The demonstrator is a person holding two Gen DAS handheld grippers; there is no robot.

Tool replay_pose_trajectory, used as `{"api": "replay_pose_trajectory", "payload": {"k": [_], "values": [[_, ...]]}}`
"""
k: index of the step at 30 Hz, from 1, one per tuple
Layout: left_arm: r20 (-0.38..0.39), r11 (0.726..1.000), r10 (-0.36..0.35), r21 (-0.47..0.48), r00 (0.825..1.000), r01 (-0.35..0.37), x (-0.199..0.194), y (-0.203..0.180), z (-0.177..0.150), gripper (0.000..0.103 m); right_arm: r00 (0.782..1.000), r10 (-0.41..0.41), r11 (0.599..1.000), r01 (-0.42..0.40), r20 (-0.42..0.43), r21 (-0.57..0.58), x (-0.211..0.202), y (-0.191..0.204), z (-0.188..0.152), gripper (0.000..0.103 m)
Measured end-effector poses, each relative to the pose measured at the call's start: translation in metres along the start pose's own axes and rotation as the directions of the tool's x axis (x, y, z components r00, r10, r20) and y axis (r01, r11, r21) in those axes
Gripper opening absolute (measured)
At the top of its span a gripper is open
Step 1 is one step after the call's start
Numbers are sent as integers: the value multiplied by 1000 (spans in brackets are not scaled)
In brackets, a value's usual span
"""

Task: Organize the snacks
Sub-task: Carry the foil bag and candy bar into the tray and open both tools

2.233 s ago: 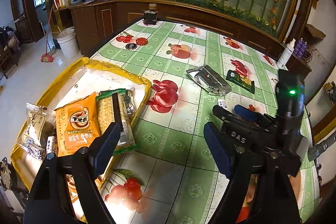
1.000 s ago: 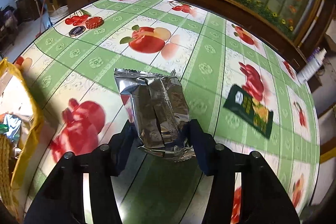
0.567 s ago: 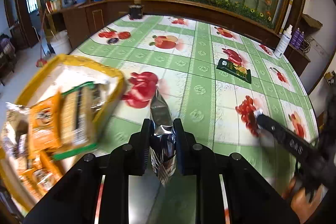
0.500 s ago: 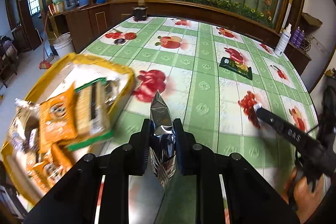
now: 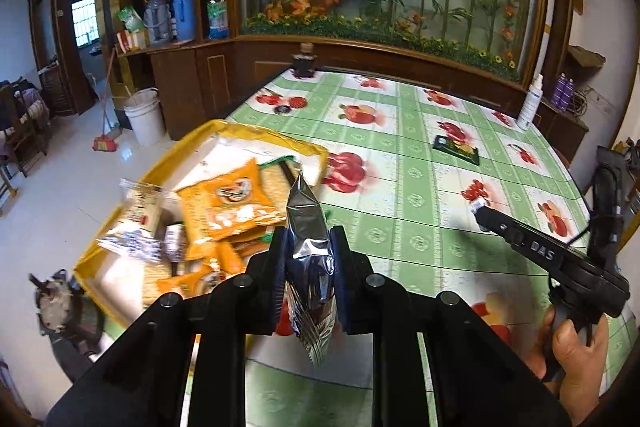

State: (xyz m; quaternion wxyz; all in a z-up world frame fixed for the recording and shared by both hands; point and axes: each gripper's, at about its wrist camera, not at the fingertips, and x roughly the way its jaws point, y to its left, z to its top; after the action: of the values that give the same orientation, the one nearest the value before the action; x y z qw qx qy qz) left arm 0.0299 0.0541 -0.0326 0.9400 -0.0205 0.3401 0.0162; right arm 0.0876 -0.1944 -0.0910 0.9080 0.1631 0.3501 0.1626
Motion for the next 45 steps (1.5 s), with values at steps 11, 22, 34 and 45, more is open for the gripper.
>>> {"api": "replay_pose_trajectory", "payload": {"k": [11,22,34,45], "values": [[22,995,61,-76,998,-59,-13,53,-7,18,989,136,987,-140,-54,-84,5,79,-18,19],[-19,988,87,-126,996,-88,3,90,-13,18,973,203,956,-222,-114,-191,29,154,-19,19],[-49,986,90,-133,995,-96,23,105,-9,18,963,216,941,-250,-161,-228,72,194,-10,19],[-71,987,91,-124,993,-100,38,110,-8,18,959,214,939,-254,-184,-233,106,211,2,19]]}}
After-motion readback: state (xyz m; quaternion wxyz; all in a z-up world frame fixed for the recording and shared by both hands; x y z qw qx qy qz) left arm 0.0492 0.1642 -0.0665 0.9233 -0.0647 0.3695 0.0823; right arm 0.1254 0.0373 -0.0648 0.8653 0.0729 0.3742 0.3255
